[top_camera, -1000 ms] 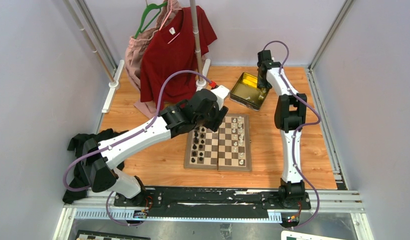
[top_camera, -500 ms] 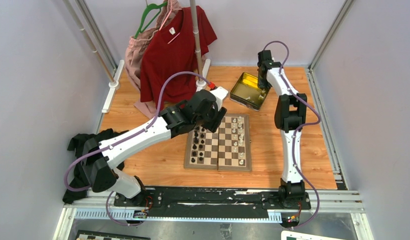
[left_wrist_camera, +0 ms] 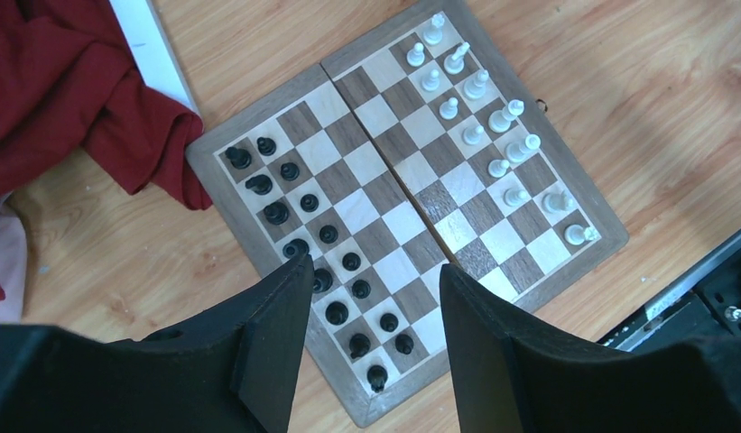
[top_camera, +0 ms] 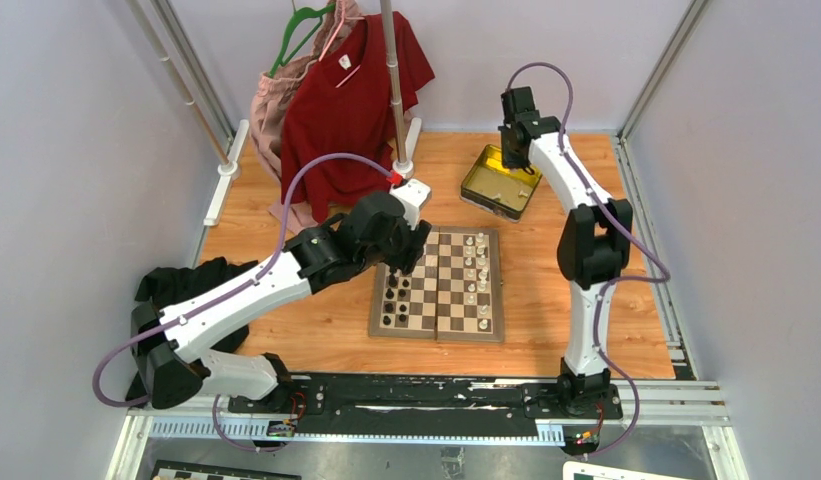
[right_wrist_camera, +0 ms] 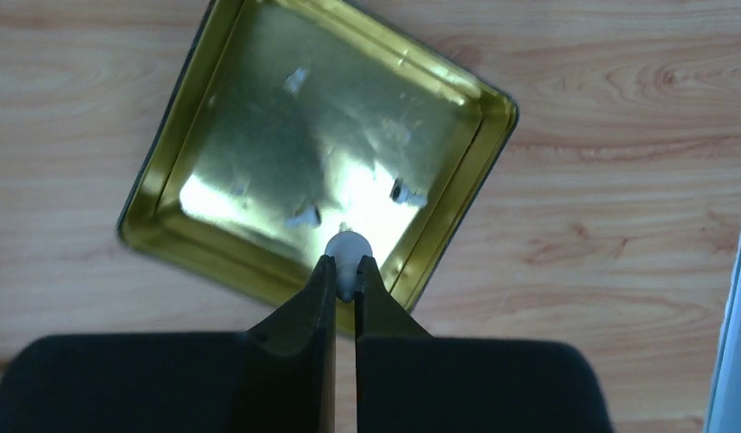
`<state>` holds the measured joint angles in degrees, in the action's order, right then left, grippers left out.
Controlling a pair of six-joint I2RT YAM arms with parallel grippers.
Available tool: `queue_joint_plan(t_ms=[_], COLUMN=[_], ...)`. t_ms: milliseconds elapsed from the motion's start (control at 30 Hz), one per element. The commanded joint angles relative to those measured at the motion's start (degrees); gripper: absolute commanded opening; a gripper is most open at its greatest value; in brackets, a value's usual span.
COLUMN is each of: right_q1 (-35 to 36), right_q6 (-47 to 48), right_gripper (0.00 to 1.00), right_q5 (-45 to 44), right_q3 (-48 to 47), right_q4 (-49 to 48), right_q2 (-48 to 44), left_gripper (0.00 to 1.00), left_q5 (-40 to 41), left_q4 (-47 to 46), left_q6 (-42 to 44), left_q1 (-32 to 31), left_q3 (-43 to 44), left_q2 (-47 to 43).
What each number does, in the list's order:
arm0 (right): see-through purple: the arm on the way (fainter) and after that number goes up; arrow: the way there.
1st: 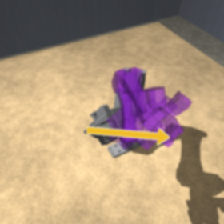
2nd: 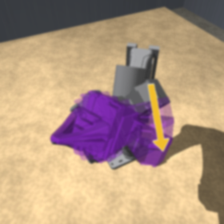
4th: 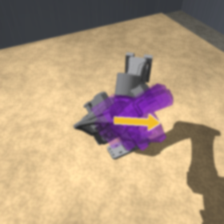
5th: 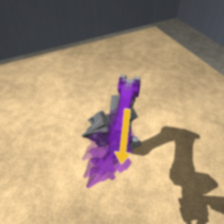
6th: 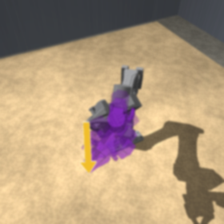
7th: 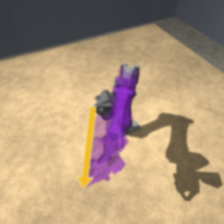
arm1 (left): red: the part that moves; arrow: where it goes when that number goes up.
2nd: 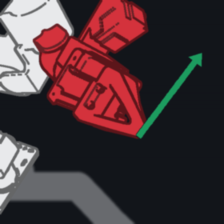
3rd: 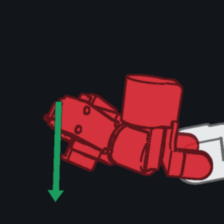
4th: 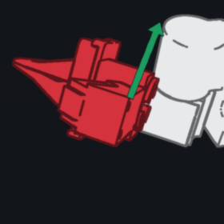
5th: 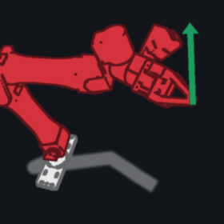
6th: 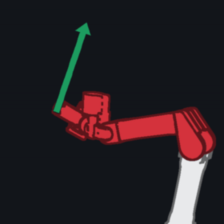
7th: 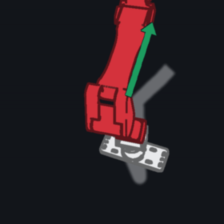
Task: Set up the chess pieces on the board
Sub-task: Pick up the chess piece from the storage box, then place the chess piece on the chessboard.
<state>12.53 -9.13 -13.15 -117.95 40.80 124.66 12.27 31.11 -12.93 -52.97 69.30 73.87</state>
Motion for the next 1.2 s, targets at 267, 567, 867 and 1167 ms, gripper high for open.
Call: queue_joint_plan(t_ms=[267,567,867,1167], right_q1=[9.1,18.1,23.5,26.9], right_q6=[-3.1,-11.3,-16.2,-18.8], right_gripper=[0.0,0.0,0.0,0.0], right_q5=[3.4,3.8,4.5,3.8], right_q3=[32.9,49.2,54.7,56.2], right_q4=[3.6,6.4,6.1,5.9], right_q2=[-34.1,-48.8,-49.3,-47.4], left_gripper=[0.58,0.57,0.57,0.57], left_q5=[0.5,0.4,0.7,1.2], left_q4=[-1.3,-2.0,-1.7,-1.4], left_q6=[-3.2,-2.4,-2.4,-2.1], left_q1=[0.3,0.4,0.3,0.4], left_q3=[-4.1,-3.1,-2.6,-2.8], left_q2=[-6.6,-5.1,-4.2,-4.2])
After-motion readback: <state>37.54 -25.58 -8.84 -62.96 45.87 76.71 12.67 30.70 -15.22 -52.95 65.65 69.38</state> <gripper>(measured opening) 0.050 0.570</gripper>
